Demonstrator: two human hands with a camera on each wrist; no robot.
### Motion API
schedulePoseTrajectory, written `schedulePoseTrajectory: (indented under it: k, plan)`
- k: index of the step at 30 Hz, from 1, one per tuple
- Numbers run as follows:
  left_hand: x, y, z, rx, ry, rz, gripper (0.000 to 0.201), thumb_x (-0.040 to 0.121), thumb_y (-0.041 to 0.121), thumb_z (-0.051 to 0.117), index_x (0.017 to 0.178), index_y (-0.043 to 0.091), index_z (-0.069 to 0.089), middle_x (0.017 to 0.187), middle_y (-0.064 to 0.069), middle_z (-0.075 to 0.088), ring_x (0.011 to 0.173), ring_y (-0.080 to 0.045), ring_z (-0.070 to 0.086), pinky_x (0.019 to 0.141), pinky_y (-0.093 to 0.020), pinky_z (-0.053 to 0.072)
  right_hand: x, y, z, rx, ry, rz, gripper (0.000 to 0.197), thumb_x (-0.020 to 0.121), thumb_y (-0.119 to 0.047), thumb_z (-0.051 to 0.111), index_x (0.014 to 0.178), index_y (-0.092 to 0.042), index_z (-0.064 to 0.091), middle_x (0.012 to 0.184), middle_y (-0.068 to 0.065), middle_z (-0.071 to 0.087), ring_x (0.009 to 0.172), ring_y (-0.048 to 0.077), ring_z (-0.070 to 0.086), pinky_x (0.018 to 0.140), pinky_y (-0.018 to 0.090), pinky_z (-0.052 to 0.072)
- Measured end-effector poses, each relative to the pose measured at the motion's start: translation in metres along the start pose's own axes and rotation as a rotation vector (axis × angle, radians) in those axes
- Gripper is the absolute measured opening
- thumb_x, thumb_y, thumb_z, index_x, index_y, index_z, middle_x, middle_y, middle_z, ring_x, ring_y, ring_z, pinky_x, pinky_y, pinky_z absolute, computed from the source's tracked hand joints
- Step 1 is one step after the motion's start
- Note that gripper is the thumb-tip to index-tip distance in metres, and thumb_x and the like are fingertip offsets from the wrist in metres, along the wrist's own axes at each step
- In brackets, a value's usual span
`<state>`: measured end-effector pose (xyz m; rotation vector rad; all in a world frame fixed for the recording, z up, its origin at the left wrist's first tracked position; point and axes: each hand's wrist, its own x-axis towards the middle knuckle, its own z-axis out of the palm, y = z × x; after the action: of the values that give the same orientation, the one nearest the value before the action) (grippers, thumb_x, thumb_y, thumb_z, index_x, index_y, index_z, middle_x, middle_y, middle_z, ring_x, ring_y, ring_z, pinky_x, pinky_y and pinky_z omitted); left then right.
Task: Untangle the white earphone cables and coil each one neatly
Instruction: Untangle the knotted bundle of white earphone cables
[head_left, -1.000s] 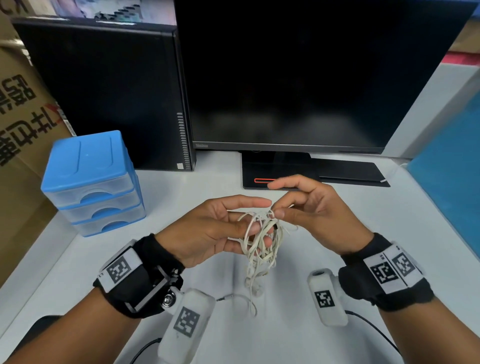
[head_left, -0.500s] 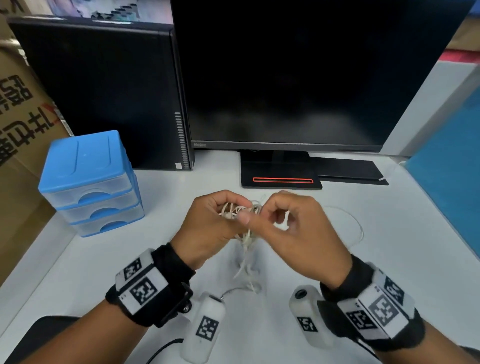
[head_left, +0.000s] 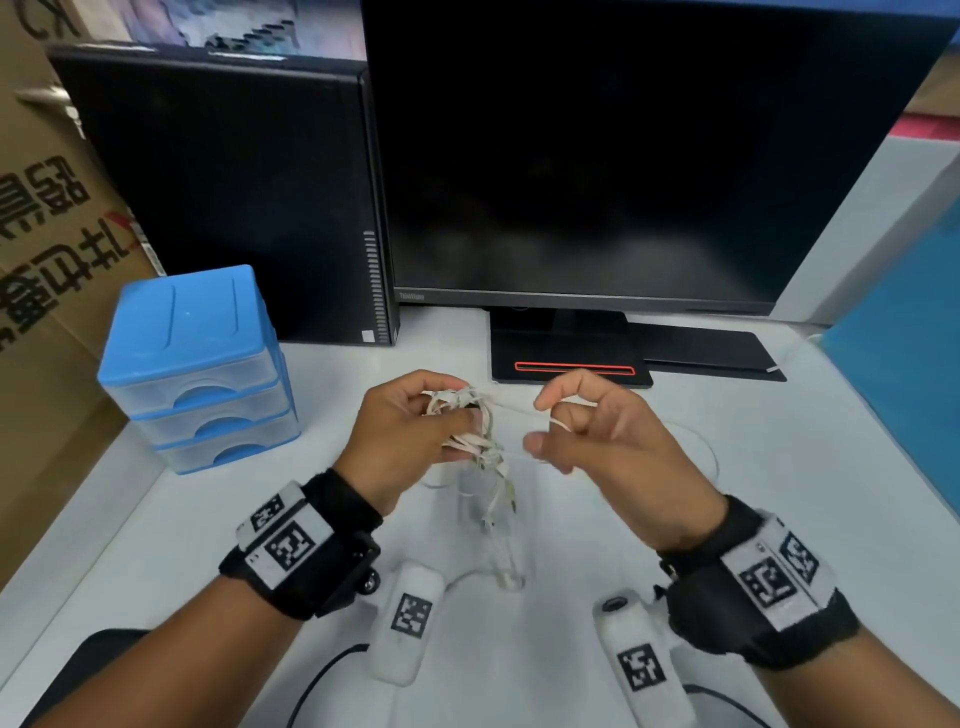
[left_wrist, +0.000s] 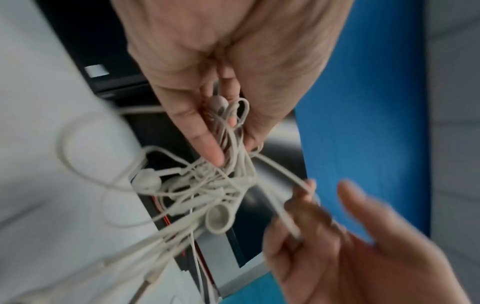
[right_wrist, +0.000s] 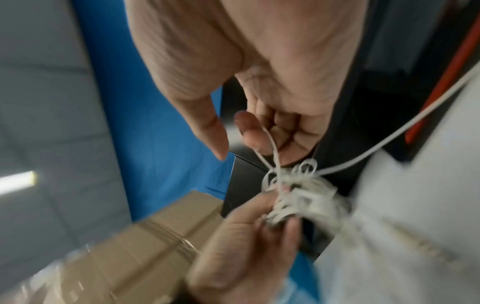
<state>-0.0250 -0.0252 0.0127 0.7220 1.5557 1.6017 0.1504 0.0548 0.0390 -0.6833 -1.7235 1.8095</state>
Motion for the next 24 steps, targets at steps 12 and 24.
schedulePoseTrajectory:
  k: [12, 24]
  plan:
    - [0.016, -0.004, -0.014, -0.237, 0.073, -0.164, 0.025, 0.081, -0.002, 0.072, 0.102, 0.007, 0.064, 0.103, -0.015, 0.074, 0.075, -0.019, 0.070, 0.060, -0.026, 0.056, 0.021, -0.020, -0.059, 0.194, 0.453, -0.178, 0.035, 0.092, 0.000, 0.056, 0.062, -0.015, 0.046, 0.052, 0.000, 0.046, 0.052, 0.016, 0.050, 0.069, 0.032, 0.051]
    - [0.021, -0.004, -0.021, -0.281, 0.032, -0.163, 0.010, 0.087, 0.003, 0.065, 0.090, 0.012, 0.070, 0.085, -0.005, 0.072, 0.067, -0.014, 0.064, 0.056, -0.021, 0.053, 0.027, -0.027, -0.092, 0.536, 0.637, -0.031, 0.029, 0.099, -0.011, 0.035, 0.076, -0.011, 0.051, 0.057, 0.001, 0.041, 0.053, 0.016, 0.044, 0.058, 0.025, 0.053]
